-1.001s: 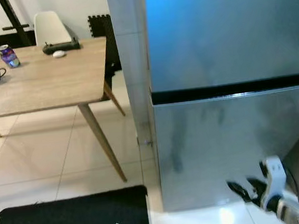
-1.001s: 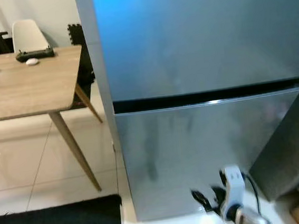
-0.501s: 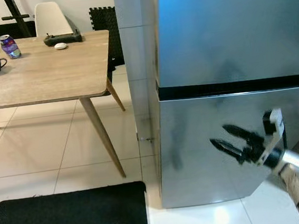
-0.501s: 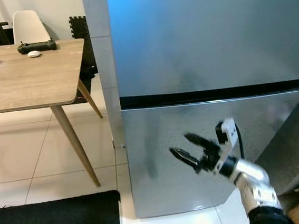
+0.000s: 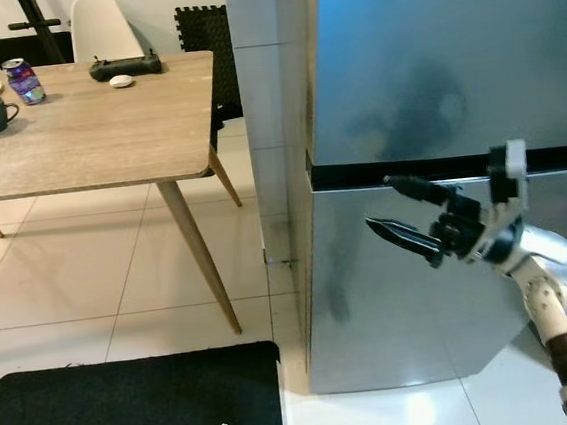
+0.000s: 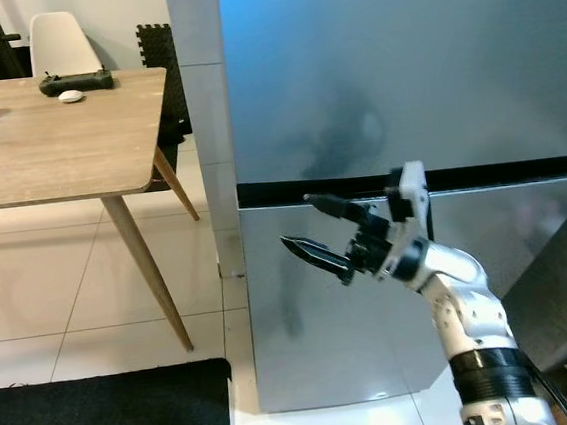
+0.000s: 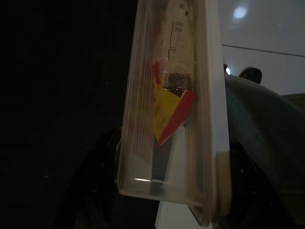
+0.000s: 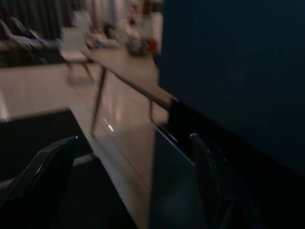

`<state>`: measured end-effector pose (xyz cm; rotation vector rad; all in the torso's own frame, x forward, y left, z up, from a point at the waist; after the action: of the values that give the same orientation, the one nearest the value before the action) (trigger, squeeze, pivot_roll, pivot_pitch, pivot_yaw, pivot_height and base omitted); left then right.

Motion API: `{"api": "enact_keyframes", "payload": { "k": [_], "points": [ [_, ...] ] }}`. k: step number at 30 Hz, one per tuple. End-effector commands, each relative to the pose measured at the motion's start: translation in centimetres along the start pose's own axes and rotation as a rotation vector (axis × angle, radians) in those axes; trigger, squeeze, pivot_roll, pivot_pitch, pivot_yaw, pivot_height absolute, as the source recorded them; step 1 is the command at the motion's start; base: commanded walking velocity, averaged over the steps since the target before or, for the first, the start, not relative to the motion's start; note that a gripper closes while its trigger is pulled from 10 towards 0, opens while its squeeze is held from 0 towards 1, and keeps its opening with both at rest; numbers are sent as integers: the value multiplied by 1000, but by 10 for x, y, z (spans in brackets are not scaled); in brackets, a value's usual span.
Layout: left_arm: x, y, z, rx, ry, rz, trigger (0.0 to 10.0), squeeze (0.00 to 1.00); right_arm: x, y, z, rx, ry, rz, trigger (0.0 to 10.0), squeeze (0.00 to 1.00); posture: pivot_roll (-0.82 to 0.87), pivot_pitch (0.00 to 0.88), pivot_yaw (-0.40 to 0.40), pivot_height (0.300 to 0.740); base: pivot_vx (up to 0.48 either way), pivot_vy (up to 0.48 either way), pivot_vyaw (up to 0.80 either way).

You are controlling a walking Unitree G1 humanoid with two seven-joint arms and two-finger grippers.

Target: Restocking fridge

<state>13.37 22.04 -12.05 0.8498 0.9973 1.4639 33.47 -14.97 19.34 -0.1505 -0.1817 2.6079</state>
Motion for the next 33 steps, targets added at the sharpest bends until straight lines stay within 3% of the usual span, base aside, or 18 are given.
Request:
{"api": "enact_keyframes", "payload": {
  "k": [1,5,12,13,16,25,33],
  "points": [
    [-1,0,-5,12,2,-2,10000,0,-1,-1,-8,46,12,-18,10000,0,-59,0,-26,740,0,0,0],
    [-1,0,-4,10,6,-5,10000,0,-5,-13,-5,105,93,-16,10000,0,-51,0,-31,740,0,0,0],
    [-1,0,-4,8,10,-4,10000,0,-7,-16,-4,157,155,-10,10000,0,-51,0,-31,740,0,0,0],
    [-1,0,-6,12,11,-4,10000,0,-10,-18,-2,209,233,-14,10000,0,-56,0,-32,740,0,0,0],
    [-1,0,-7,16,12,-5,10000,0,-12,-19,1,248,297,-11,10000,0,-57,0,-32,740,0,0,0],
    [-4,0,-7,13,16,-10,10000,0,-16,-22,10,348,419,53,10000,0,-57,0,-37,740,0,0,0],
    [-4,0,-7,14,19,-10,10000,0,-27,-21,11,449,463,42,10000,0,-55,0,-37,740,0,0,0]
  ]
}}
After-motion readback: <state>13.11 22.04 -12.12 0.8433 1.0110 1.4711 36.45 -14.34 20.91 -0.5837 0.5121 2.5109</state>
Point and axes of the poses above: a point about 5 cm out from each wrist's last joint towards the gripper, its own y axis pointing back from the gripper into the wrist, its own z axis along the axis of the wrist's last joint, x = y × z, the point moved 2 cm from there along -y, pointing out of the wrist towards the gripper, and after that the axes turned 4 degrees about -y, right-handed, at the moved point
